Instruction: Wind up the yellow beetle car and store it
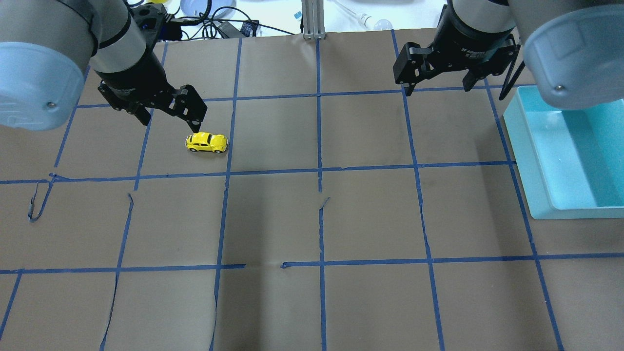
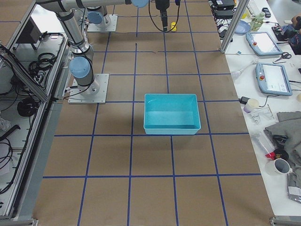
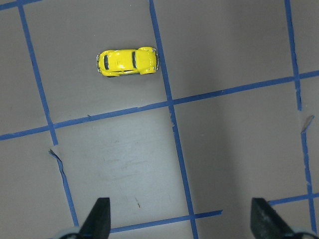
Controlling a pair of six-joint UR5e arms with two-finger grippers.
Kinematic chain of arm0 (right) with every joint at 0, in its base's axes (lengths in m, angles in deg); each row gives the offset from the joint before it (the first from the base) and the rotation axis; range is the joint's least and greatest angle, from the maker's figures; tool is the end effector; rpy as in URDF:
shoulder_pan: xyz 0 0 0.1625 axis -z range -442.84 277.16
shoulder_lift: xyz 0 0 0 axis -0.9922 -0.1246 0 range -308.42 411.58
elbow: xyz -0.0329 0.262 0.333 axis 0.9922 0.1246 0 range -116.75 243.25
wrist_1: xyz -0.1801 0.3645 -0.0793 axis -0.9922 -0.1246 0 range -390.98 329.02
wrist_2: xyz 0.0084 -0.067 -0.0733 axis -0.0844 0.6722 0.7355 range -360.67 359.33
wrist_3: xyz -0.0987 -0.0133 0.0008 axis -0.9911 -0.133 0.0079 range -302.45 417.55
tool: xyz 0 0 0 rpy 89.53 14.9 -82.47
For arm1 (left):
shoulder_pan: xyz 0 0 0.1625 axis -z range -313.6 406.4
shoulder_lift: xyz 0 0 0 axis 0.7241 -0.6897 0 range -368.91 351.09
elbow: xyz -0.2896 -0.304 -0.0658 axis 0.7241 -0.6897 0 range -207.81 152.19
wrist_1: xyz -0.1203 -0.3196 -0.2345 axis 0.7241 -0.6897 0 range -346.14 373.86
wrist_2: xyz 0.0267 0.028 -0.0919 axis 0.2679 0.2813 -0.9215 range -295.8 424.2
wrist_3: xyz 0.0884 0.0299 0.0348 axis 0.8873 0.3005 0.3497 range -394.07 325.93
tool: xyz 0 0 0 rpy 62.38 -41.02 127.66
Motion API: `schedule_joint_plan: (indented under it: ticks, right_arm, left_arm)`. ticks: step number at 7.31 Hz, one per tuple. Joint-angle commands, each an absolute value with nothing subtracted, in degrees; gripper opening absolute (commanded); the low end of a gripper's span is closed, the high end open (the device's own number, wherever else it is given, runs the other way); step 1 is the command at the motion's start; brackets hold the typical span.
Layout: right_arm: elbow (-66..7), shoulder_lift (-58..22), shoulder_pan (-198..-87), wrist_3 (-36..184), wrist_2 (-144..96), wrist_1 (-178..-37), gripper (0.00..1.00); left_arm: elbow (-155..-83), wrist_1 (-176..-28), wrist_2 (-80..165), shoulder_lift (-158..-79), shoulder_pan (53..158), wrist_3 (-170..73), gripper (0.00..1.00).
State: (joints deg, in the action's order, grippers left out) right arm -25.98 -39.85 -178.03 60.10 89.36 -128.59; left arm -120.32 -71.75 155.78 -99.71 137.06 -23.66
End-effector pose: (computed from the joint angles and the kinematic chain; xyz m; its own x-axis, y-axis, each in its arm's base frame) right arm 0.1775 -0.4824 0.5213 -0.9989 -0.0465 -0.0071 -0.0447 0.9844 -0.1701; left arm -0.1363 -0.4976 0.4671 -0.9810 0.1916 -0.0305 0.1921 0.9813 -0.0134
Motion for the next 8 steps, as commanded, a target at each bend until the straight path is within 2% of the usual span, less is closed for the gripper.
schedule_joint_plan:
  ticks: [1,8]
  right_arm:
    - [-26.0,-39.8,-178.0,60.1,89.3,-128.6,1.00]
    - [-26.0,-39.7,-178.0,60.2,89.3,-128.5,1.00]
  left_arm:
    - [-120.3,-71.7,155.8,-99.4,137.2,-23.6,1.00]
    - [-120.6,-70.6,156.6,-100.1,137.2,-21.3,1.00]
